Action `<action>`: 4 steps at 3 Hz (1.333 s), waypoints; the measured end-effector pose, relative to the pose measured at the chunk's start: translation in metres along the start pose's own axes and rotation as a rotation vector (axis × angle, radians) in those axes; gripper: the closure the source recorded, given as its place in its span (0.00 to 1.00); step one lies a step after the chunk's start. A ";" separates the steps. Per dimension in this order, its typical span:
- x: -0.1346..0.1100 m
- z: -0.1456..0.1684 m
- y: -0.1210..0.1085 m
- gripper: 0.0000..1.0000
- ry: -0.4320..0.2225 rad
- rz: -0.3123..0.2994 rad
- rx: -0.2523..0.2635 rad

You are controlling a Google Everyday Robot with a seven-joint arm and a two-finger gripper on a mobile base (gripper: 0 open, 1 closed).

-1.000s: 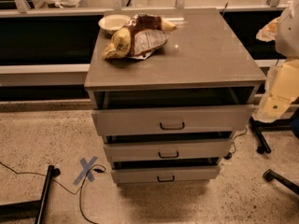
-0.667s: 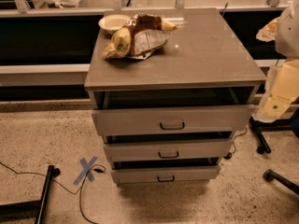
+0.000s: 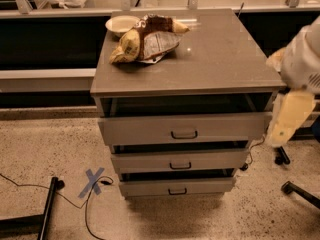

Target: Open top drawer

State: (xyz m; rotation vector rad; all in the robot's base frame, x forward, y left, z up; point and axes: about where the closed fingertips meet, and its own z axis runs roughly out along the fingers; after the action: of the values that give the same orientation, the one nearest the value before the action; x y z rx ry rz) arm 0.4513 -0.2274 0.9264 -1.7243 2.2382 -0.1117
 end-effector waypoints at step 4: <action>0.000 0.132 0.008 0.00 -0.019 -0.094 0.036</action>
Offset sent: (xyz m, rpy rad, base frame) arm 0.0036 -0.0092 -0.0662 -0.0050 0.0072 0.0211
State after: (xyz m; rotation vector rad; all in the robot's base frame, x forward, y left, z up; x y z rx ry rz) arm 0.4823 -0.2090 0.7993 -1.8041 2.1290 -0.1544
